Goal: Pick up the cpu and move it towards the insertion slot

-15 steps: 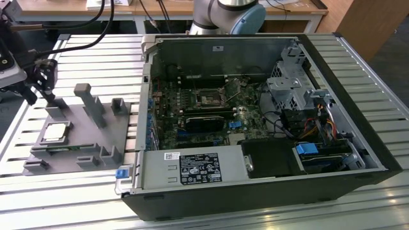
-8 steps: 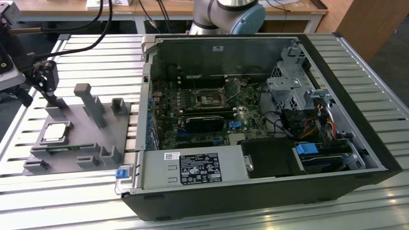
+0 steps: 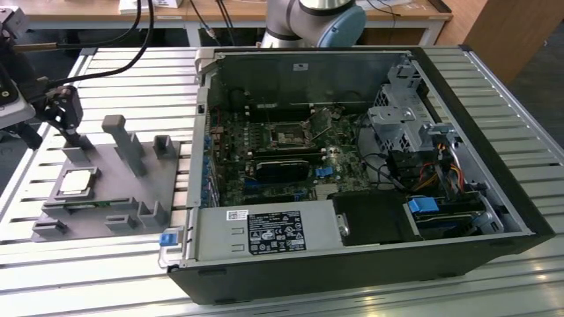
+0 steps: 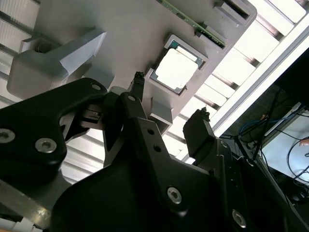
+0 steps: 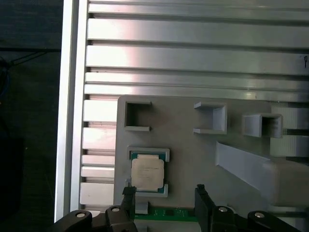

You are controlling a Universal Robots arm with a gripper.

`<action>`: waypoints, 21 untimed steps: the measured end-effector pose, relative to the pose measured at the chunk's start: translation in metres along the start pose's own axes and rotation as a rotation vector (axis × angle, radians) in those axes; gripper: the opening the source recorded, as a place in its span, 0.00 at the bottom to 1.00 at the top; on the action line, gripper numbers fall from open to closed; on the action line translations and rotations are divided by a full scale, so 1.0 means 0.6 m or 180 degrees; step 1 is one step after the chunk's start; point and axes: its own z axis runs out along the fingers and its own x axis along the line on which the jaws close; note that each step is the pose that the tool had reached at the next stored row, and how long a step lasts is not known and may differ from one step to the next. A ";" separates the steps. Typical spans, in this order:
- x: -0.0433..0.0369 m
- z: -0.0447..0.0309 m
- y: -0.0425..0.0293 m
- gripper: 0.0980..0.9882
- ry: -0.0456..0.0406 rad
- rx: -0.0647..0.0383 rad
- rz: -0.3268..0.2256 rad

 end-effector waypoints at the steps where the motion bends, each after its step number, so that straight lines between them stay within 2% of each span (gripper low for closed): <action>1: 0.000 0.001 0.000 0.57 0.0000 0.0000 0.0000; 21: 0.001 0.015 0.000 0.57 0.0000 0.0002 0.0000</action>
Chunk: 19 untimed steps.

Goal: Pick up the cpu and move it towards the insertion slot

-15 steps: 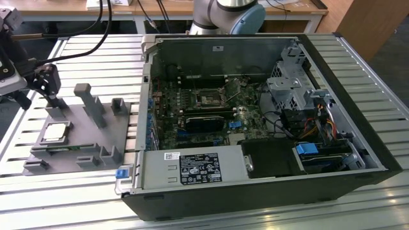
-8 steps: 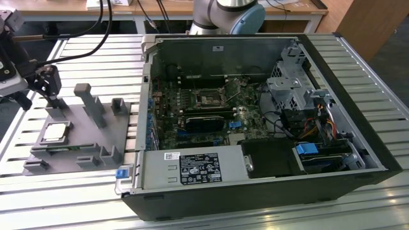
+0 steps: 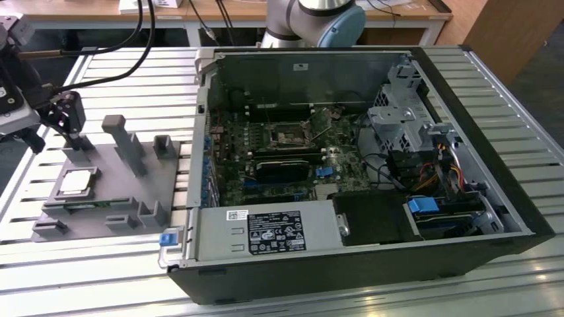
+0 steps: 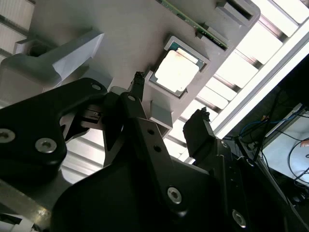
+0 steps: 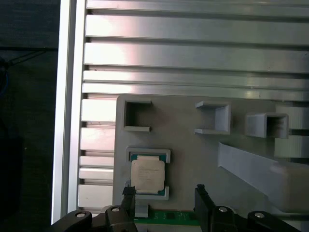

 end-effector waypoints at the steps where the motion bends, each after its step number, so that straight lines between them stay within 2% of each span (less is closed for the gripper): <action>1: 0.000 0.000 0.000 0.57 0.0000 0.0000 0.0000; 19: 0.000 0.011 0.000 0.57 0.0000 0.0000 0.0000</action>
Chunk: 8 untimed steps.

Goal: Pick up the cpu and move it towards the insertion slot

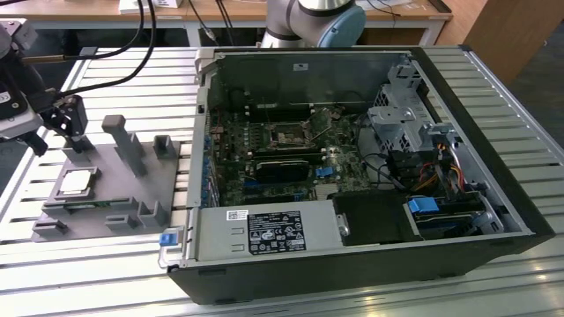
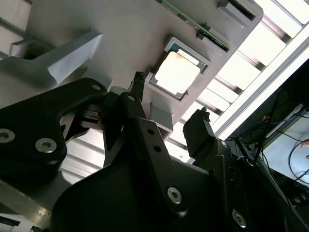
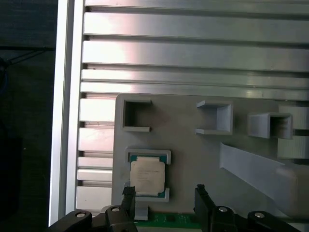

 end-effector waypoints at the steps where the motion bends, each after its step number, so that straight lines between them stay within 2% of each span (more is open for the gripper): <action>1: 0.000 0.001 0.000 0.57 0.0000 0.0000 0.0000; 8: 0.000 0.006 0.000 0.57 0.0000 0.0000 0.0000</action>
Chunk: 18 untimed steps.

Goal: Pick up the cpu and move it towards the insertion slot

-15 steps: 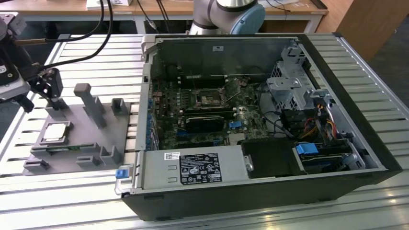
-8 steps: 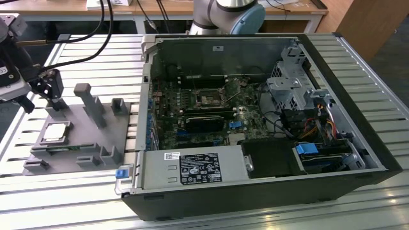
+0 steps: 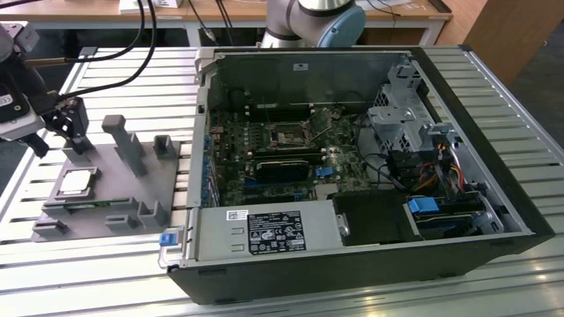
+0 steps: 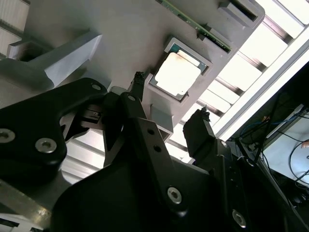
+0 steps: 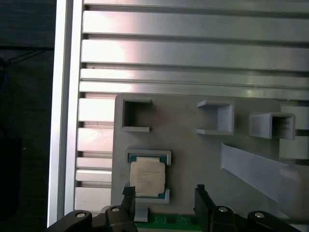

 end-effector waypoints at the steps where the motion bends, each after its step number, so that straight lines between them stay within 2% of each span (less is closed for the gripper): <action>1: 0.000 0.001 0.000 0.57 0.0000 0.0000 0.0000; 18: 0.007 0.024 -0.003 0.57 0.0001 0.0001 0.0000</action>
